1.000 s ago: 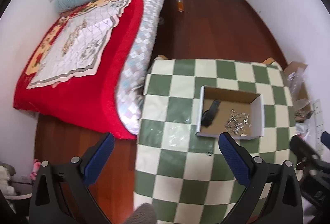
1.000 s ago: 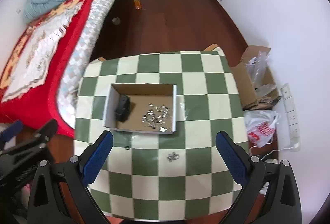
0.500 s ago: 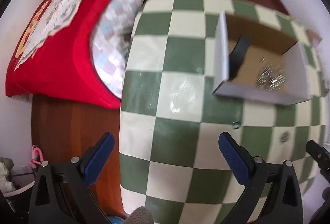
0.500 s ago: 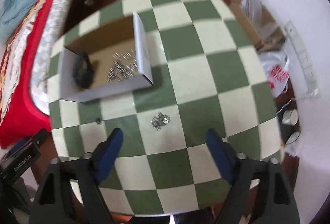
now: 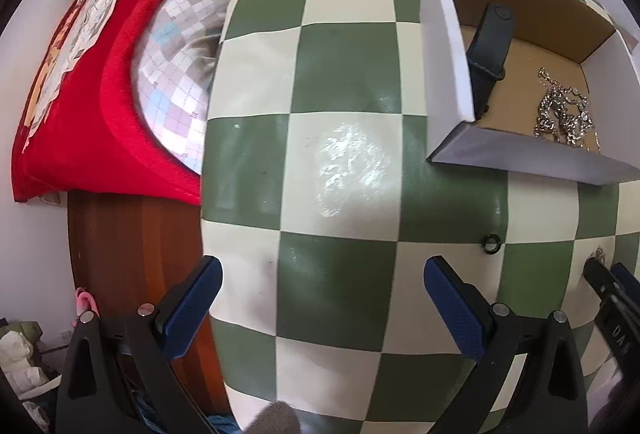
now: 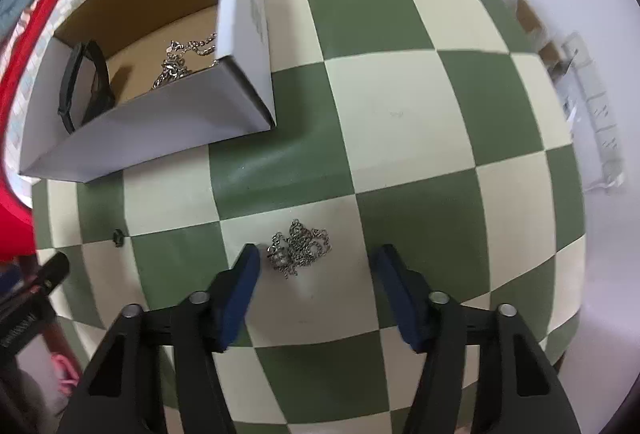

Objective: Organize jewelry
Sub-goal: 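Lower the right gripper toward the small silver chain cluster on the table, then close the right gripper on the silver chain while the left gripper closes on the black ring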

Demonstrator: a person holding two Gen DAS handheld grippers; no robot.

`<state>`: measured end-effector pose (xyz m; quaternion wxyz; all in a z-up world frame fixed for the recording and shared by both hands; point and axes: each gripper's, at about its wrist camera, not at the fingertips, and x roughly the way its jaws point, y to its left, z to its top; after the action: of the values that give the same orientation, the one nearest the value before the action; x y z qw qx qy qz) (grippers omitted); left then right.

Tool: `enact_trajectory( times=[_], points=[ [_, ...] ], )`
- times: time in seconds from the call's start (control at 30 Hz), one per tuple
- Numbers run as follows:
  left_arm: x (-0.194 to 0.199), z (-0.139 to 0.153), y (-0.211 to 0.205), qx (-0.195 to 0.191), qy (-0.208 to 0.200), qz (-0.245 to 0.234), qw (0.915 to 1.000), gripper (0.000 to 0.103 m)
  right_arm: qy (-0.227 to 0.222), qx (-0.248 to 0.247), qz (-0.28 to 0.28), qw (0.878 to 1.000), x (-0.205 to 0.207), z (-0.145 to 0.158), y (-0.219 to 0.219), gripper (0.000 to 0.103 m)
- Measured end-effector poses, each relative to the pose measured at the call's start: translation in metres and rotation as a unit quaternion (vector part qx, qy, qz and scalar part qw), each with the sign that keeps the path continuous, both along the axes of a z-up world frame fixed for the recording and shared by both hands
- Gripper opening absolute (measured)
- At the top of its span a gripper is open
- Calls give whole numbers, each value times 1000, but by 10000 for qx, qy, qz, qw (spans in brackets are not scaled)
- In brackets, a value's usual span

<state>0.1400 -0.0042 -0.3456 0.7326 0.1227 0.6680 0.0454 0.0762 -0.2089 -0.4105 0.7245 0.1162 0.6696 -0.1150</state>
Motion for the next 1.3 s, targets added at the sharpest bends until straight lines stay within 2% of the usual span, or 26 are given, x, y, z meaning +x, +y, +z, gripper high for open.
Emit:
enact_trajectory(
  times=[0.03, 0.07, 0.1, 0.23, 0.4, 0.77, 0.97, 1.03, 1.17, 1.23, 1.3],
  points=[
    [1, 0, -2, -59, 21, 1, 10000, 103, -43, -34, 75, 10000, -1, 0, 3, 40],
    [1, -1, -4, -97, 50, -15, 9999, 103, -41, -64, 160, 9998, -2, 0, 7, 19],
    [1, -1, -7, -123, 73, -40, 9999, 103, -22, -66, 213, 9997, -3, -1, 9, 15],
    [1, -2, -20, -307, 130, -193, 9993, 102, -20, -43, 155, 9999, -13, -1, 2, 15],
    [-3, -6, -42, -547, 308, -413, 9972, 102, 34, 61, -253, 9997, -28, -5, -26, 15],
    [-6, -14, -75, -763, 479, -575, 9943, 96, 91, 152, -536, 9984, -45, -2, -59, 15],
    [-8, -21, -89, -863, 584, -528, 9932, 78, 93, 225, -633, 9977, -37, 0, -70, 15],
    [-15, -20, -100, -872, 604, -507, 9931, 66, 96, 229, -637, 9977, -34, 2, -67, 15],
    [-17, -21, -97, -993, 561, -426, 9926, 50, 95, 243, -648, 9976, -33, 2, -70, 15],
    [-15, -20, -95, -1024, 508, -449, 9924, 25, 99, 244, -644, 9976, -33, 2, -70, 15],
    [-13, -19, -99, -1027, 505, -513, 9921, 14, 101, 254, -656, 9975, -33, 2, -70, 15]
  ],
)
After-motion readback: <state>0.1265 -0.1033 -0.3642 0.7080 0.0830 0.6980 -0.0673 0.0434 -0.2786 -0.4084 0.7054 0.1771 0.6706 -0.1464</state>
